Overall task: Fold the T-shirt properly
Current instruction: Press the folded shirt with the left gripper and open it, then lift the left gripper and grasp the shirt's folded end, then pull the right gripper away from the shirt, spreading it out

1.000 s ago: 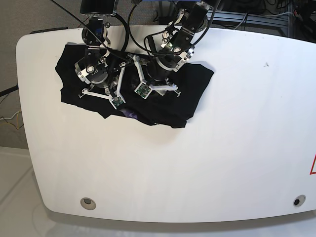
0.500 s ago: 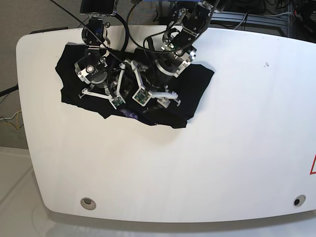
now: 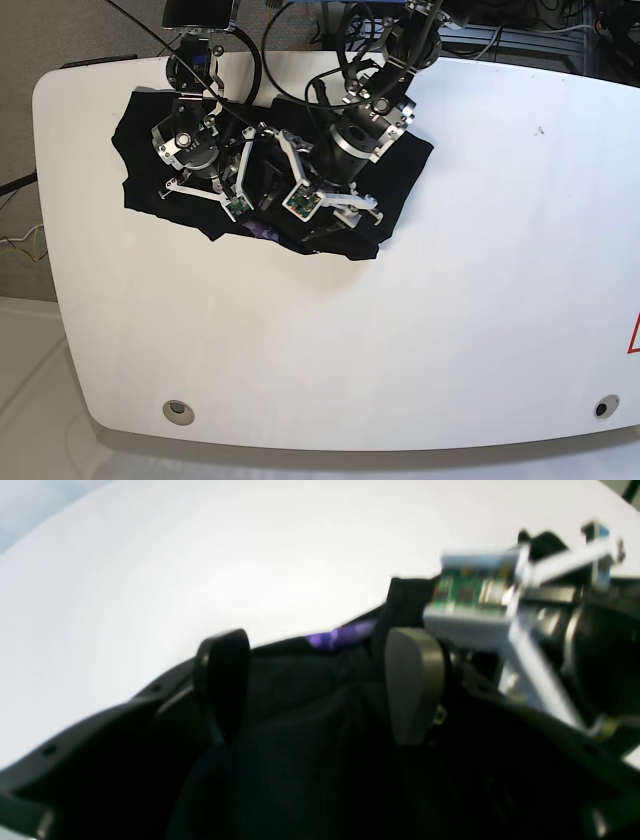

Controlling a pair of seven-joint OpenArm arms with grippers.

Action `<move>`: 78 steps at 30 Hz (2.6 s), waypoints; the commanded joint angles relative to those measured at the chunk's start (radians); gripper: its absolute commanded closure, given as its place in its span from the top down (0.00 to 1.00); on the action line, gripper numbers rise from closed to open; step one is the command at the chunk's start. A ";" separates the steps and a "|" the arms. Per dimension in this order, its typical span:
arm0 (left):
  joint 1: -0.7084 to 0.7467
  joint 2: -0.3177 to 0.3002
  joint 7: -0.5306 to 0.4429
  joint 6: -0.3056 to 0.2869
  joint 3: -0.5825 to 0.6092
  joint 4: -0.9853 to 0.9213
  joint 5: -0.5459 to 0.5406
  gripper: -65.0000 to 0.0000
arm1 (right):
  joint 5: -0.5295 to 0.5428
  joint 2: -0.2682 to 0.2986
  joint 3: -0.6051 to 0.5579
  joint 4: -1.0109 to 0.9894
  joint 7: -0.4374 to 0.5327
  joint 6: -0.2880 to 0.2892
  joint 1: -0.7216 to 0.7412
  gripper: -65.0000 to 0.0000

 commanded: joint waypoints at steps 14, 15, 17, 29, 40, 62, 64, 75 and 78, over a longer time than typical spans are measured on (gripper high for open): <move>0.069 -0.036 -0.029 0.000 -0.161 -0.007 -0.027 0.62 | -0.001 -0.007 0.000 -0.033 -0.072 0.028 -0.024 0.00; 0.069 -0.045 -0.036 0.000 -0.162 -0.015 -0.039 0.62 | -0.001 -0.007 0.000 -0.033 -0.072 0.028 -0.024 0.00; 0.069 -0.065 -0.059 0.000 -0.166 -0.035 -0.067 0.62 | -0.001 -0.007 -0.001 -0.033 -0.072 0.028 -0.024 0.00; 0.071 -0.108 -0.234 0.001 -0.213 -0.302 -0.156 0.62 | -0.001 -0.007 0.000 -0.024 -0.072 0.028 -0.019 0.00; 0.068 -0.111 -0.277 0.001 -0.230 -0.379 -0.156 0.62 | 0.005 -0.005 0.002 0.044 -0.071 0.028 -0.010 0.00; 0.066 -0.111 -0.277 0.001 -0.230 -0.371 -0.153 0.62 | -0.001 -0.082 0.147 0.222 -0.077 0.028 0.076 0.39; 0.066 -0.111 -0.276 0.001 -0.230 -0.371 -0.153 0.62 | 0.002 -0.085 0.169 0.222 -0.074 0.028 0.076 0.49; 0.053 -0.134 -0.276 0.004 -0.235 -0.371 -0.151 0.62 | 0.003 -0.106 0.396 0.237 -0.074 0.028 0.123 0.44; 0.051 -0.134 -0.276 0.003 -0.255 -0.372 -0.151 0.62 | -0.001 -0.108 0.467 0.239 -0.074 0.028 0.142 0.44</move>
